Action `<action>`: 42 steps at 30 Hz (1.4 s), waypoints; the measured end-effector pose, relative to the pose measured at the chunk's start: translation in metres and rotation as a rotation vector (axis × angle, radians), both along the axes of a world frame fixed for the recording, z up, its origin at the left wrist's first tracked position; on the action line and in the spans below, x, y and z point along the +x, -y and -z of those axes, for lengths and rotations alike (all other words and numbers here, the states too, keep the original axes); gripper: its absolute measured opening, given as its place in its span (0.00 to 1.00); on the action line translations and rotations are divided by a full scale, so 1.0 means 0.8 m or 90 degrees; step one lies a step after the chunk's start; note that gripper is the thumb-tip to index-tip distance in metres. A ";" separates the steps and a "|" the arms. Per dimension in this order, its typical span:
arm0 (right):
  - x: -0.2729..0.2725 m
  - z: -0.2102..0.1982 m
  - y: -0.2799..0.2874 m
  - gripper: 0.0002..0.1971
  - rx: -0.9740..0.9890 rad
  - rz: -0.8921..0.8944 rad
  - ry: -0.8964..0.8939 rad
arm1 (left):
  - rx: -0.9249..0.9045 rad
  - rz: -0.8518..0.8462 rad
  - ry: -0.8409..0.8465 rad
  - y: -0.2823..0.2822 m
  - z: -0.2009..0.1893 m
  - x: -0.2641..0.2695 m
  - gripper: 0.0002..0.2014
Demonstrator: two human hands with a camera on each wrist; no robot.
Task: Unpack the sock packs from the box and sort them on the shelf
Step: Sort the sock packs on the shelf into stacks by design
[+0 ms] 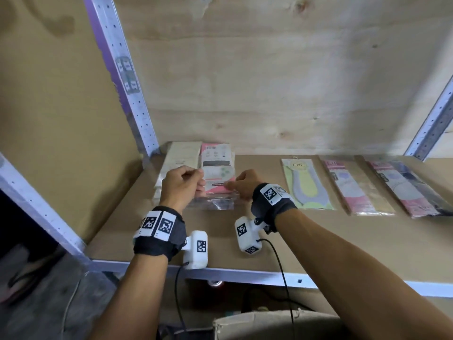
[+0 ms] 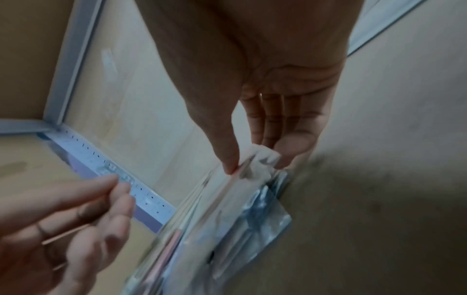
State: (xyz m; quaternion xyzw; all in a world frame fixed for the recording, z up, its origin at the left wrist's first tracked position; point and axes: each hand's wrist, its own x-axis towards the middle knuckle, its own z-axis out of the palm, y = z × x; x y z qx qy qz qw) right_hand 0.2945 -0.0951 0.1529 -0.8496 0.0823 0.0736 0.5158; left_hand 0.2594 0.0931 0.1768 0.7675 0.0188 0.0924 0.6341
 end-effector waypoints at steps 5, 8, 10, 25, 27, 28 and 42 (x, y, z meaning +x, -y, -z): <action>-0.035 -0.020 0.058 0.11 0.089 0.004 0.033 | 0.127 0.023 0.018 0.022 -0.006 -0.002 0.07; -0.081 -0.044 0.103 0.13 0.256 0.012 0.081 | 0.296 0.117 0.074 0.036 -0.012 -0.005 0.25; -0.111 -0.059 0.133 0.14 0.351 0.020 0.107 | 0.422 0.170 0.132 0.054 -0.016 -0.011 0.31; -0.193 -0.093 0.229 0.13 0.154 0.069 0.243 | 0.081 0.279 0.364 0.180 -0.037 -0.080 0.04; -0.196 -0.083 0.226 0.14 -0.030 0.059 0.247 | 0.013 0.309 0.271 0.191 -0.026 -0.087 0.04; -0.197 -0.079 0.225 0.15 -0.039 0.055 0.241 | -0.006 0.322 0.226 0.195 -0.021 -0.089 0.08; -0.198 -0.054 0.257 0.09 -0.218 0.004 0.141 | -0.145 0.230 0.056 0.165 0.002 -0.051 0.13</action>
